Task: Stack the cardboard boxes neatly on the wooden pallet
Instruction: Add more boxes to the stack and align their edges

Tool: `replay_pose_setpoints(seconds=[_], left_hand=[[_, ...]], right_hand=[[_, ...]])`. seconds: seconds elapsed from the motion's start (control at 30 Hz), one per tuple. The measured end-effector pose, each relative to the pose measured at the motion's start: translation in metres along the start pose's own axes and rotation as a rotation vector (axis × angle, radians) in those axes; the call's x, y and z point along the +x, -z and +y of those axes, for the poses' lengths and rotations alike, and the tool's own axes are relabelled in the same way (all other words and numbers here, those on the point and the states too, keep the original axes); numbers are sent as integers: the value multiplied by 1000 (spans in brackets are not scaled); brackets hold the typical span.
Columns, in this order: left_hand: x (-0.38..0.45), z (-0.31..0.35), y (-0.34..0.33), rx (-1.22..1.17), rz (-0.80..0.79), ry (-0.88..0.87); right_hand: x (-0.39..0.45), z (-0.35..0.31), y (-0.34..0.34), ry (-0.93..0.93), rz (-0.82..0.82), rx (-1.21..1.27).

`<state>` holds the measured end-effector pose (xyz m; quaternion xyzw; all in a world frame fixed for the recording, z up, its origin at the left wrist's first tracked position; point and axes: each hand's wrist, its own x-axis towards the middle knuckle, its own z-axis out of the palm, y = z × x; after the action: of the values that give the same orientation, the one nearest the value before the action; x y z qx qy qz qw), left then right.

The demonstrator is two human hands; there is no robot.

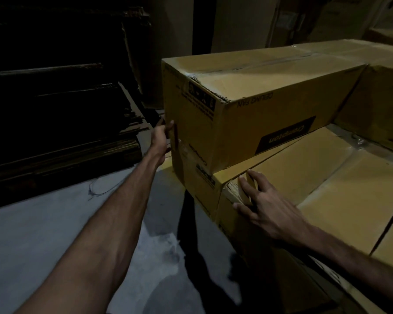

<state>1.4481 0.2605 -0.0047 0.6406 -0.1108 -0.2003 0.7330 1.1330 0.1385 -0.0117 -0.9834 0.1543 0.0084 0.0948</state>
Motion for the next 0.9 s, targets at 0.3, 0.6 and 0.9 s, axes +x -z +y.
replay_pose_setpoints(seconds=[0.3,0.6,0.9], left_hand=[[16,-2,6,39,-19,-19],[3,-8,10,-2,-41,-20],[-4,-14,18,51,-67,-16]], right_hand=[[0,-1,1,8,10,-15],[0,2,-5,38,56,13],[5,1,-12,33,7,-20]])
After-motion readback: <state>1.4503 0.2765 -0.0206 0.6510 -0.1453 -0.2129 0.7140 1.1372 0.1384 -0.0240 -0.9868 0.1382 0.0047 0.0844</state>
